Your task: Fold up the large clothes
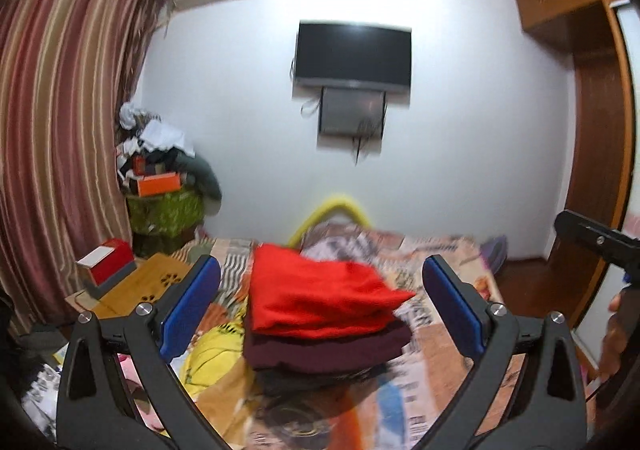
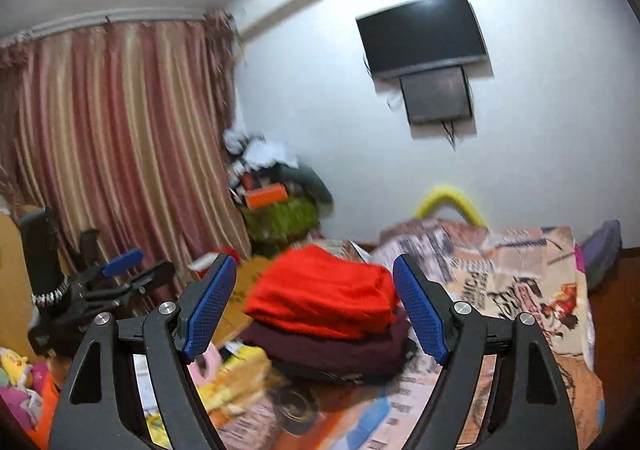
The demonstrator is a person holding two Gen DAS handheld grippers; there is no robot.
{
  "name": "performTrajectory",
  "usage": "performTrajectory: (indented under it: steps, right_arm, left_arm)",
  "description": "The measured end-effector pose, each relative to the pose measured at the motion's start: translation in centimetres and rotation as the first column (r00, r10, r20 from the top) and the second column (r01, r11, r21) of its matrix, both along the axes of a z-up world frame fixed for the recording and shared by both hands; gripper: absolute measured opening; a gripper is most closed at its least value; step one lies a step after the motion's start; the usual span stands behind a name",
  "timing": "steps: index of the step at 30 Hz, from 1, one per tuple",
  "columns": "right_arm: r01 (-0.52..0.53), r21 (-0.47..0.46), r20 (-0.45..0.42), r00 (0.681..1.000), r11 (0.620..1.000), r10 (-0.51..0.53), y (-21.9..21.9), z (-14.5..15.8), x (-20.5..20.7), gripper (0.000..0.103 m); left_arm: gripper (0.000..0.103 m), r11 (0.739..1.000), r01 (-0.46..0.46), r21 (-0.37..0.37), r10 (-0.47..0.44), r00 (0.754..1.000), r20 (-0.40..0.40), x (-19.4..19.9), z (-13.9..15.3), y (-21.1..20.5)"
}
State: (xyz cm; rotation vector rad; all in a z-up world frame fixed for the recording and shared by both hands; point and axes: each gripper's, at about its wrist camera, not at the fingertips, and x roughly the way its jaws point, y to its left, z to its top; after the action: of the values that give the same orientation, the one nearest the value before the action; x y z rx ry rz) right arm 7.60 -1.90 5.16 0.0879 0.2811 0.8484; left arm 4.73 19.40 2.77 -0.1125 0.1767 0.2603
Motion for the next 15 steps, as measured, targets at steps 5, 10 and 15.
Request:
performTrajectory:
  steps: [5,10,15]
  right_arm:
    - [-0.020,0.054,0.040,0.999,0.998,0.018,-0.9,0.5,-3.2,0.078]
    - [-0.002,0.077,0.077,0.997,0.997,-0.004,-1.7,-0.1,-5.5,0.080]
    - [0.078,0.030,0.109,0.991,0.996,-0.081,-1.8,-0.9,-6.8,0.084]
  left_arm:
    - [0.102,0.998,-0.025,0.066,0.020,0.997,0.081,-4.0,0.1,-4.0]
    - [0.102,0.996,-0.061,0.066,0.053,0.992,0.115,-6.7,-1.1,-6.8]
    - [0.102,0.997,-0.077,0.030,0.072,0.990,0.122,-8.5,-1.8,-7.7]
